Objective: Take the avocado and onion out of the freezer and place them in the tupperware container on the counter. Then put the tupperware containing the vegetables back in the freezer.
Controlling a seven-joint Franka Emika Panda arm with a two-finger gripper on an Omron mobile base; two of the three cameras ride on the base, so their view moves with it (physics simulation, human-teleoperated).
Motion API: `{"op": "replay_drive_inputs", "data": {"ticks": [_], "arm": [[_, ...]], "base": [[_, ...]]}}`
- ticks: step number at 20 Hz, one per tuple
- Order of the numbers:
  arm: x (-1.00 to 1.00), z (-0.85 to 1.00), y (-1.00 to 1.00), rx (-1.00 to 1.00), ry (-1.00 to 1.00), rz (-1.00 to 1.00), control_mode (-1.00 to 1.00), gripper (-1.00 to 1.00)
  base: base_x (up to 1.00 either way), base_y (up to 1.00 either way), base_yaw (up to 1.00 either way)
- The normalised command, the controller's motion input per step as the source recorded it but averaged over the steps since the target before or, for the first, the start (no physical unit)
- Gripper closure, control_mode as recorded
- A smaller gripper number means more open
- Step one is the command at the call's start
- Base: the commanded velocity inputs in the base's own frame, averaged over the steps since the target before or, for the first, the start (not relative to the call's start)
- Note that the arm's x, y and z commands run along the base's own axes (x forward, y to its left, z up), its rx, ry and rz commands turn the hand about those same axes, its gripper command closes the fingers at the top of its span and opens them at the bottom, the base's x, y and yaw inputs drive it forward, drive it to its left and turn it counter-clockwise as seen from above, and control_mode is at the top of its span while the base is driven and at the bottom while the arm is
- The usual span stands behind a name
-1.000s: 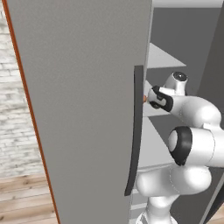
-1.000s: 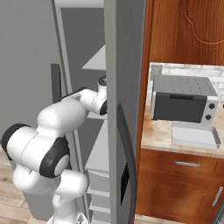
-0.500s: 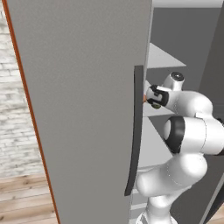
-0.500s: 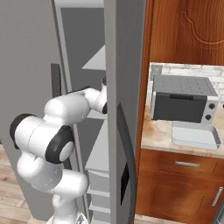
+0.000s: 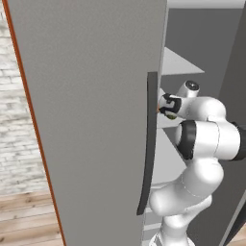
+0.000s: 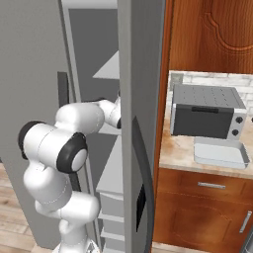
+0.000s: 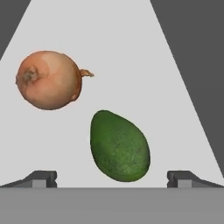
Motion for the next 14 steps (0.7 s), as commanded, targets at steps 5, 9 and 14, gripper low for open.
{"op": "replay_drive_inputs", "data": {"ticks": [5, 9, 14], "arm": [[0.07, -0.1, -0.07, 0.0, 0.0, 0.0, -1.0, -1.0], [0.11, -0.13, -0.04, 0.0, 0.0, 0.0, -1.0, -1.0], [0.2, -0.14, 0.0, 0.0, 0.0, 0.0, -1.0, -1.0]], "base": [[0.0, 0.0, 0.0], [0.0, 0.0, 0.0], [0.0, 0.0, 0.0]]}}
